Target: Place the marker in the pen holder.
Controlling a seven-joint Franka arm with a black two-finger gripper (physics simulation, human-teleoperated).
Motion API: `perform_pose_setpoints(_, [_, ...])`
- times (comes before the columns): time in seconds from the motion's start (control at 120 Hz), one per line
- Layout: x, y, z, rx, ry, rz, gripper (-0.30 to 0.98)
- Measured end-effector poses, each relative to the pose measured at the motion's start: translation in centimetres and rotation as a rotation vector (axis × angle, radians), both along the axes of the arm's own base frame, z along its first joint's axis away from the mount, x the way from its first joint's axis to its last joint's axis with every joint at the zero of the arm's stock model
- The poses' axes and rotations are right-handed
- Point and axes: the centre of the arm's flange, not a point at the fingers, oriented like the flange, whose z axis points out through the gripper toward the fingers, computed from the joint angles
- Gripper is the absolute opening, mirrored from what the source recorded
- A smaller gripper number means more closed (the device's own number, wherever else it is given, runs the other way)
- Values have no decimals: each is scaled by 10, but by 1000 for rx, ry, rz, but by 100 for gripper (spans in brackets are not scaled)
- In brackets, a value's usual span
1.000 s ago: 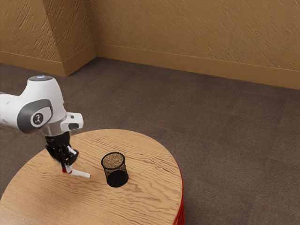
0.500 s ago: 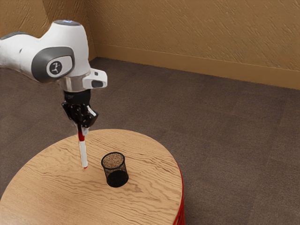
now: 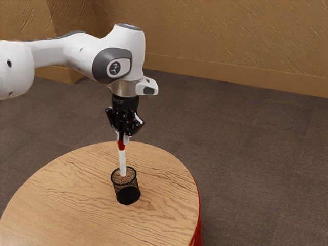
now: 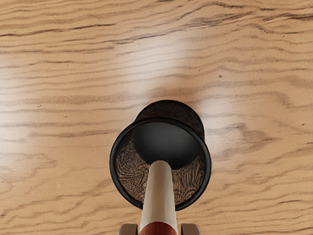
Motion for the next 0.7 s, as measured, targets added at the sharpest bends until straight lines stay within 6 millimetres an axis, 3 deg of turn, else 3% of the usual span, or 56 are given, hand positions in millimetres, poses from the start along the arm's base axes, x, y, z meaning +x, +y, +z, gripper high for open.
perform_pose_setpoints(0.167, [6, 6, -20, 7, 36, 27, -1])
perform_pose_setpoints(0.333, [14, 26, -35, 13, 59, 71, -1])
perform_pose_setpoints(0.533, [23, 36, -75, -1, 120, 107, 0])
perform_pose_setpoints(0.65, [25, 38, -84, -15, 138, 118, 25])
perform_pose_setpoints(0.7, [34, 47, -60, -55, 90, 142, 33])
